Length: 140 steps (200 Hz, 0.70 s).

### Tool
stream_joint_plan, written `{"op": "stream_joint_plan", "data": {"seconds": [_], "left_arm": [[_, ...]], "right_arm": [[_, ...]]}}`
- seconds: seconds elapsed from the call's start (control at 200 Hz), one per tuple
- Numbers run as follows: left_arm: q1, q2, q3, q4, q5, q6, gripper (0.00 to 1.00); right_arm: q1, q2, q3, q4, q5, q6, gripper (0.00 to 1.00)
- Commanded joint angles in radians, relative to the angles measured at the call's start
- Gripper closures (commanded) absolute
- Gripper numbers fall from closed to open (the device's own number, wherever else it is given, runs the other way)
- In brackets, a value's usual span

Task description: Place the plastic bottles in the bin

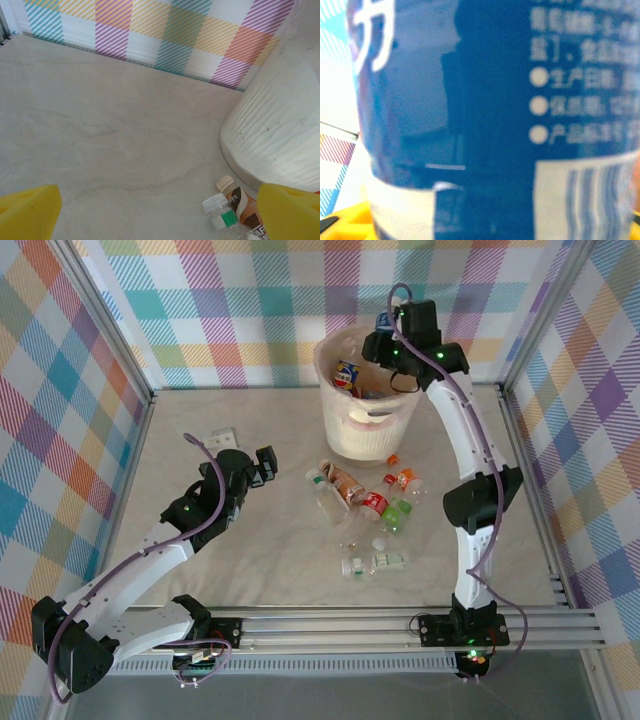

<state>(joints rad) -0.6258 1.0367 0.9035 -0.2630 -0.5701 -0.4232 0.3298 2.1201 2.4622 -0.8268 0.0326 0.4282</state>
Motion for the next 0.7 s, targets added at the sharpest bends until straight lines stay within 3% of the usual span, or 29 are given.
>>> {"op": "stream_joint_plan", "data": {"seconds": [0.0,0.325,0.695], "left_arm": [[-0.005,-0.018,-0.013,-0.005,-0.015,-0.019,0.0],[-0.004,-0.018,-0.012,-0.006,-0.015,-0.029,0.0],[-0.005,-0.009,-0.006,-0.007,-0.015,-0.031,0.0]], "right_arm": [[0.01,0.024,0.041,-0.052,-0.017,-0.008,0.56],[0.014,0.081,0.047,-0.067,-0.037,-0.01,0.53],[0.017,0.095,0.079,-0.104,-0.029,-0.035,0.27]]}}
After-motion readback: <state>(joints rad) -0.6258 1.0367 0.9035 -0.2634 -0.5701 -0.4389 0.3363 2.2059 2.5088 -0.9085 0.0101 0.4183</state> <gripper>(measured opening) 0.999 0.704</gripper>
